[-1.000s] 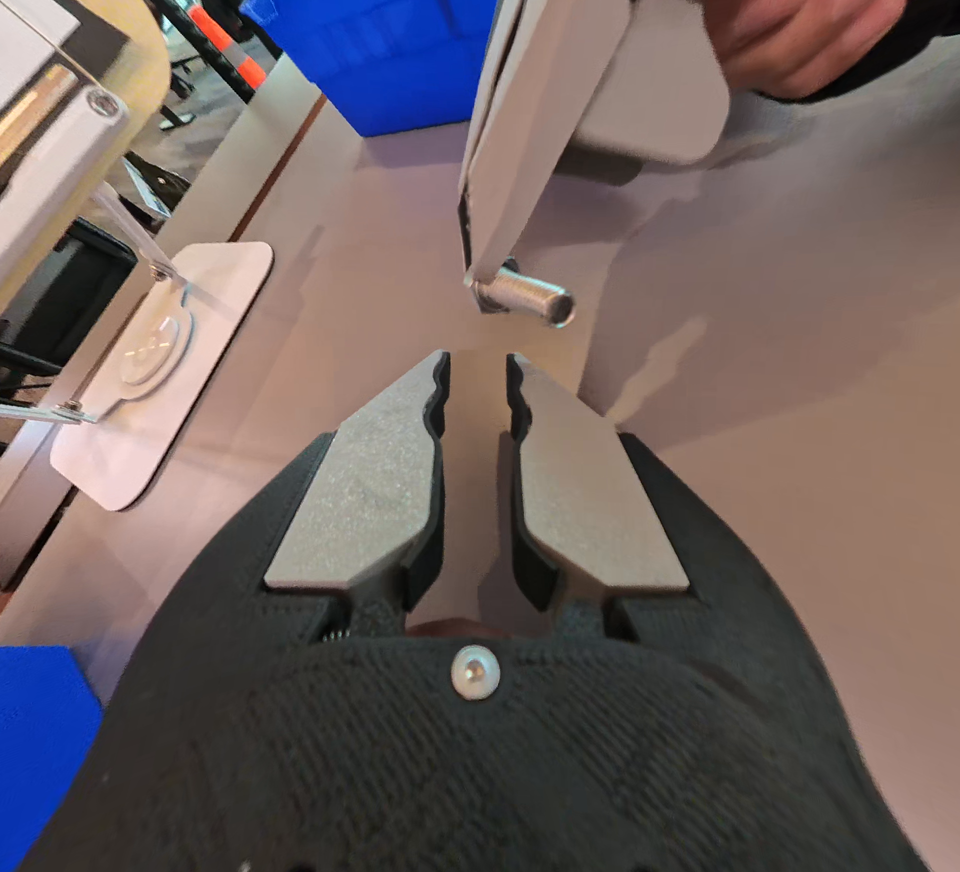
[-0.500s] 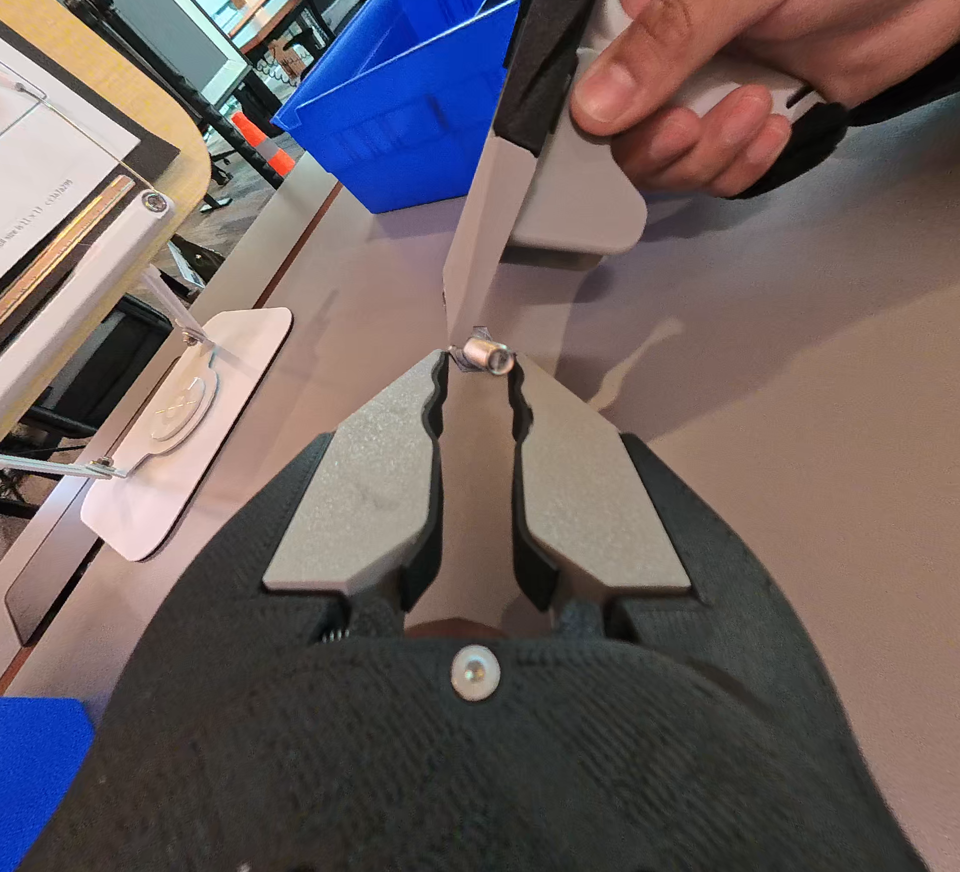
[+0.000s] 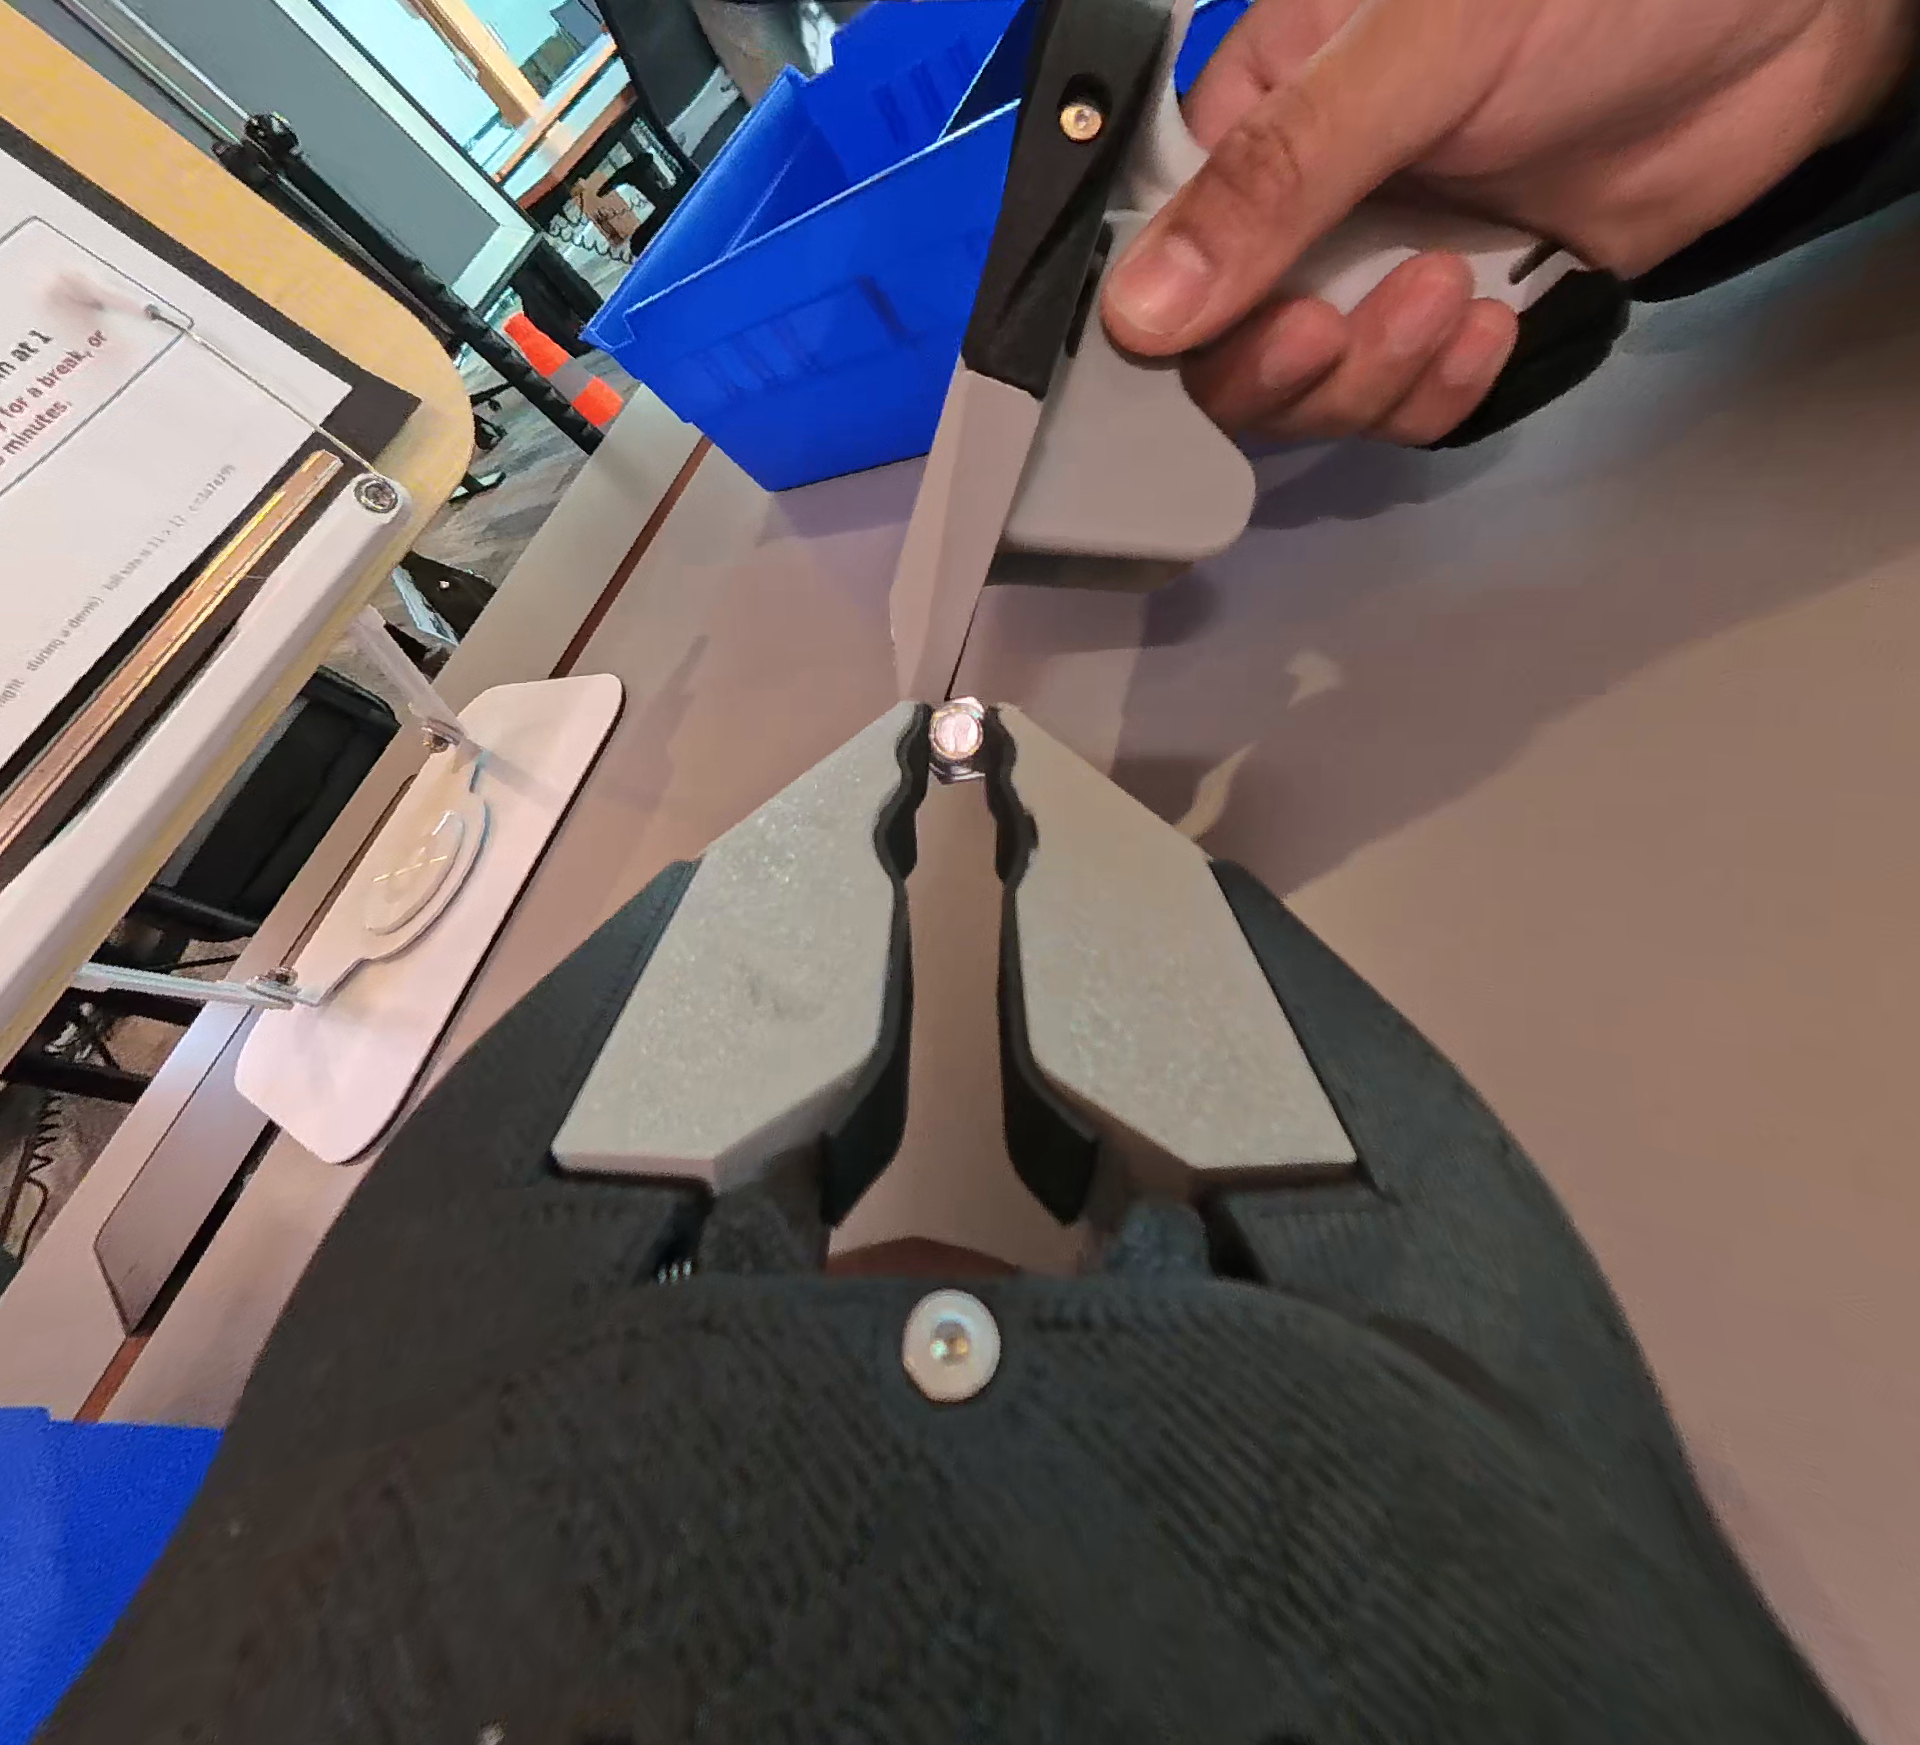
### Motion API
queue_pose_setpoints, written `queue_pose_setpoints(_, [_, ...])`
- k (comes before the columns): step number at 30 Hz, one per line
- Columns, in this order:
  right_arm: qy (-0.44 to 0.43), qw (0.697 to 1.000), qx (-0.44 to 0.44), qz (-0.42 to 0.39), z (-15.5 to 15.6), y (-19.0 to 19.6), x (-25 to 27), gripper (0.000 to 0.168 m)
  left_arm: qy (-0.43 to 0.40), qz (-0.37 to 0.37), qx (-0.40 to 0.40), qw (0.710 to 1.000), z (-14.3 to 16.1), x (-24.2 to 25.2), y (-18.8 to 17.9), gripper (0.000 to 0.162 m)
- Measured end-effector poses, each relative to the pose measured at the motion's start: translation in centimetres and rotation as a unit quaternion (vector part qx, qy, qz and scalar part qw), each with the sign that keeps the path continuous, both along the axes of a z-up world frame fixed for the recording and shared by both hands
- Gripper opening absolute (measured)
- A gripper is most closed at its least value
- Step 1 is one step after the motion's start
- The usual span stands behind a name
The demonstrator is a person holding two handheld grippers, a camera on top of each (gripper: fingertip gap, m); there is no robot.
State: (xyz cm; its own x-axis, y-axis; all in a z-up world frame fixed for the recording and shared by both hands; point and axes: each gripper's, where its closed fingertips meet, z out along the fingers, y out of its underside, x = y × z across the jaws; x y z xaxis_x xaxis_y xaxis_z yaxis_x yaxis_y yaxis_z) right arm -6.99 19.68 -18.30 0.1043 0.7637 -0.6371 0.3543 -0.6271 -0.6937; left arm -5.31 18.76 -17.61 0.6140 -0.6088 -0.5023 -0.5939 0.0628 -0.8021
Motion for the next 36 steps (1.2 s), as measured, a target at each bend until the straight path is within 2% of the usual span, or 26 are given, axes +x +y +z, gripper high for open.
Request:
queue_pose_setpoints(3, [-0.008,1.000,0.008,0.003,-0.2,0.0,0.0,0.003,0.003,-0.001,-0.013,1.000,-0.3,0.0,0.0,0.008])
queue_pose_setpoints(6, [-0.030,0.998,0.055,0.000,-0.6,0.4,0.3,0.003,-0.008,0.007,-0.063,0.998,-1.2,-0.3,0.1,0.008])
queue_pose_setpoints(8, [-0.038,0.994,0.098,-0.010,-0.3,1.0,0.6,0.011,-0.014,0.031,-0.096,0.995,-2.1,-1.2,0.6,0.008])
queue_pose_setpoints(11, [-0.033,0.993,0.114,0.010,0.2,0.3,0.4,0.017,-0.010,0.056,-0.141,0.988,-3.7,-2.3,1.1,0.007])
queue_pose_setpoints(15, [-0.080,0.988,0.128,0.032,-1.9,-0.4,0.2,0.021,-0.005,0.048,-0.193,0.980,-5.4,-2.1,0.6,0.008])
queue_pose_setpoints(20, [-0.143,0.976,0.158,0.042,-4.5,-0.3,0.4,0.017,0.000,0.048,-0.200,0.979,-5.4,-2.0,0.4,0.007])
queue_pose_setpoints(23, [-0.145,0.976,0.154,0.045,-4.8,-0.5,0.2,0.018,-0.014,0.051,-0.204,0.978,-5.2,-1.8,0.4,0.008])
queue_pose_setpoints(26, [-0.152,0.975,0.159,0.043,-5.2,-0.4,0.2,0.017,-0.034,0.058,-0.191,0.979,-4.3,-1.8,0.8,0.019])
queue_pose_setpoints(36, [-0.153,0.974,0.161,0.045,-5.3,-0.4,0.1,0.017,-0.037,0.066,-0.187,0.979,-4.4,-2.3,1.0,0.017])
